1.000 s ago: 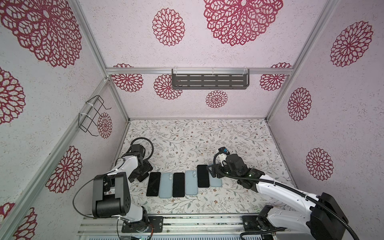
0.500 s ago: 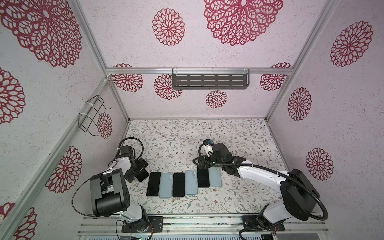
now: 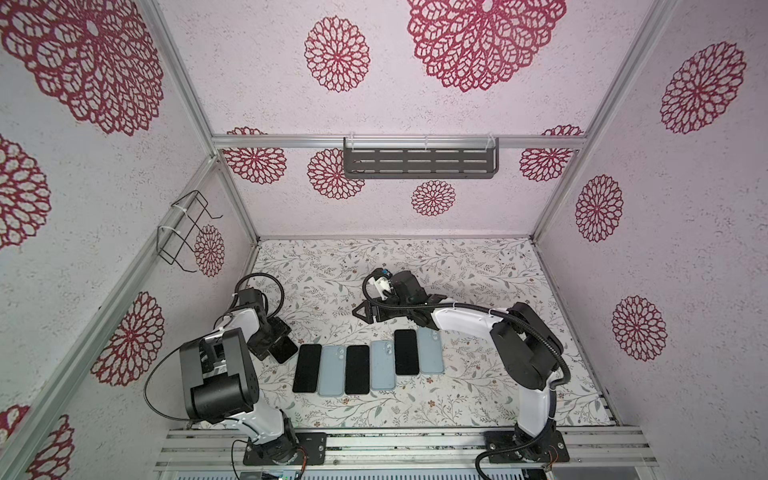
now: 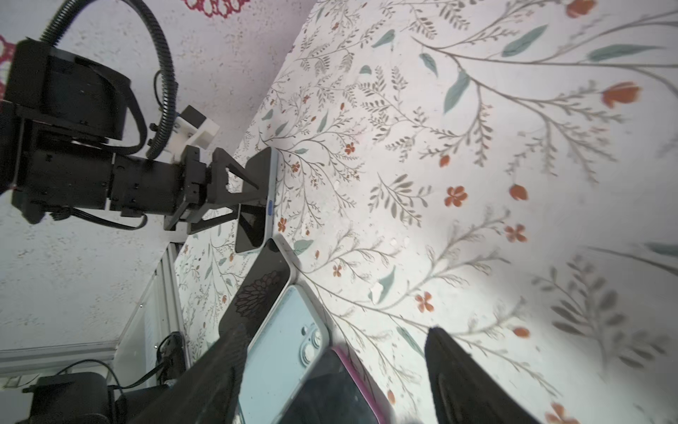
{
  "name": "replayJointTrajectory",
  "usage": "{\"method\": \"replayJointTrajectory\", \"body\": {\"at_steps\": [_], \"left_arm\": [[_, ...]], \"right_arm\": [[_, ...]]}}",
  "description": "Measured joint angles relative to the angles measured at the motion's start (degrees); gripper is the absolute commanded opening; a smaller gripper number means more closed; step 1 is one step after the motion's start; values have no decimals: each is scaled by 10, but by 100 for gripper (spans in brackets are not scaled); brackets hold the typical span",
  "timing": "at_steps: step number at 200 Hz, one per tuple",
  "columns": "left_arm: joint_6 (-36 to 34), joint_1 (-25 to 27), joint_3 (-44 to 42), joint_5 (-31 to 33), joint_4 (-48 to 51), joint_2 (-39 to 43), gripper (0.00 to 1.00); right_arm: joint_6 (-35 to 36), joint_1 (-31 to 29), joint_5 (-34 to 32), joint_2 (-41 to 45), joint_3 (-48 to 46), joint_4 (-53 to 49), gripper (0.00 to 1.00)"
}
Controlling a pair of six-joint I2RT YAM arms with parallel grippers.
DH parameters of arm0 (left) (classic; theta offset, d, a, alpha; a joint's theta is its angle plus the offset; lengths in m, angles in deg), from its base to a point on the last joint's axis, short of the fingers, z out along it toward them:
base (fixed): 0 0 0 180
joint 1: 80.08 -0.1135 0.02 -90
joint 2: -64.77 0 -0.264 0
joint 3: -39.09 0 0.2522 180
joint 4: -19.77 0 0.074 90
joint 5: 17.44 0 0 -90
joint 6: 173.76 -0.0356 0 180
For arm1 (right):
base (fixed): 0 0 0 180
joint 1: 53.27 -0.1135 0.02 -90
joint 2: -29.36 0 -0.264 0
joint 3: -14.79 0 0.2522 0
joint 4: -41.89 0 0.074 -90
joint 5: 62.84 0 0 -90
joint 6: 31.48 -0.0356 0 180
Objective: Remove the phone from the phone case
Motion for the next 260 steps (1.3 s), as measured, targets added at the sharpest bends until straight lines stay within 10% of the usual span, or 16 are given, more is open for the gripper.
{"method": "replayJointTrajectory", "body": {"at_steps": [103,260], "left_arm": [[-3,22,66,29,60,-55,83],[-8,31,34,39,11,-31,37]], "right_arm": [[-26,-6,100,-123,123,-2,81],[-40,-8,137,-170,184,-9,81]]}}
